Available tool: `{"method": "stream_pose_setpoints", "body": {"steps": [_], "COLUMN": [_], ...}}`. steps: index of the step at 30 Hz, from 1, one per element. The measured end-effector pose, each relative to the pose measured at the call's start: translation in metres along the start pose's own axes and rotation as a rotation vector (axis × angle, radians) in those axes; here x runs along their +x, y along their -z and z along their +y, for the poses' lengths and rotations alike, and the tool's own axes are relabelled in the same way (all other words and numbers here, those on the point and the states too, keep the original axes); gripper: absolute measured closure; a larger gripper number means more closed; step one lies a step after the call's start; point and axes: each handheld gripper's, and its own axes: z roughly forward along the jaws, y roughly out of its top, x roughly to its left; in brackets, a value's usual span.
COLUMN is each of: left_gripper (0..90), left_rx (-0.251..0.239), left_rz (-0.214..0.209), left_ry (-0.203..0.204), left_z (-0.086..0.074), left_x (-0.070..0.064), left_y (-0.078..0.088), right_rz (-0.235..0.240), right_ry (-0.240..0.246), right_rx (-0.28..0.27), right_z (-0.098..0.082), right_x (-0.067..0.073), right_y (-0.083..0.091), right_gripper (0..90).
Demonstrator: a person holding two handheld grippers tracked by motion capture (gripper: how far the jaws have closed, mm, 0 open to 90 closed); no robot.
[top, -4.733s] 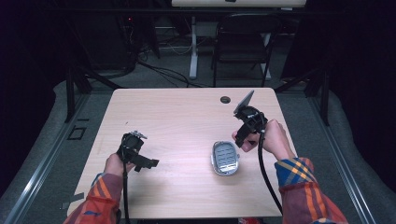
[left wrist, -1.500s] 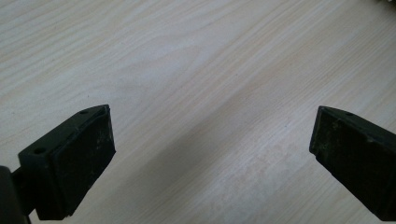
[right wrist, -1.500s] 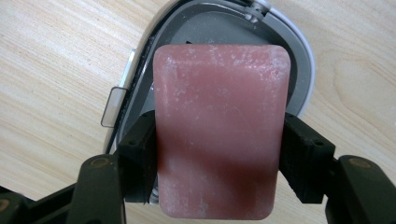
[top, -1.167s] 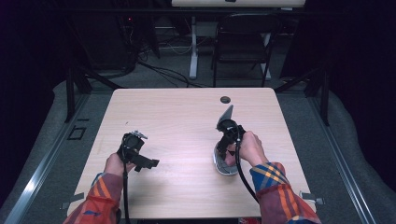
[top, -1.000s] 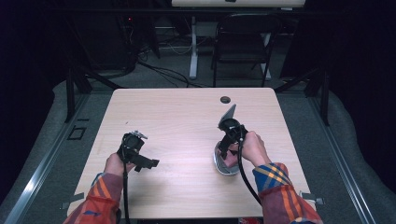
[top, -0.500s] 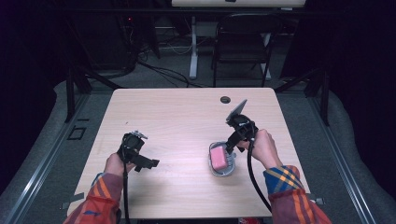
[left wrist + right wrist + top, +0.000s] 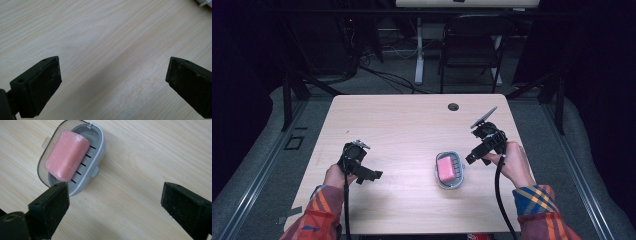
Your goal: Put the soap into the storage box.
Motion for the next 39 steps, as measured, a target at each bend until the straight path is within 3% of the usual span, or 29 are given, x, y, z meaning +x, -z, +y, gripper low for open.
{"method": "stream_pose_setpoints", "body": {"steps": [7, 15, 21, 23, 25, 26, 33, 39], "left_gripper": [0.0, 0.0, 0.0, 0.0, 0.0, 0.0, 0.0, 0.0], "left_rx": [0.000, 0.002, 0.003, 0.003, 0.004, 0.005, 0.004, 0.012], "left_rz": [0.000, 0.001, -0.001, -0.001, 0.001, 0.000, 0.000, 0.001], "left_ry": [0.001, -0.001, 0.001, 0.000, -0.001, 0.000, 0.001, -0.013], "left_z": [0.000, 0.000, 0.000, 0.000, 0.000, 0.000, 0.000, 0.001], "left_x": [0.000, 0.000, 0.000, 0.000, 0.000, 0.000, 0.000, -0.001], "left_y": [0.000, 0.000, -0.001, -0.001, -0.001, -0.001, -0.001, -0.001], "right_rz": [-0.021, -0.026, -0.031, -0.046, -0.040, -0.059, -0.054, -0.062], "right_ry": [0.018, 0.024, -0.009, 0.009, -0.008, -0.002, -0.026, -0.009], "right_rx": [-0.038, -0.069, -0.077, -0.059, -0.063, -0.056, -0.079, -0.060], "right_z": [-0.025, -0.056, -0.074, -0.079, -0.085, -0.088, -0.107, -0.119], "right_x": [-0.012, -0.024, -0.030, -0.032, -0.033, -0.035, -0.039, -0.041], "right_y": [0.005, -0.002, -0.010, -0.011, -0.014, -0.014, -0.026, -0.039], "right_gripper": [0.5, 0.0, 0.0, 0.0, 0.0, 0.0, 0.0, 0.3]}}
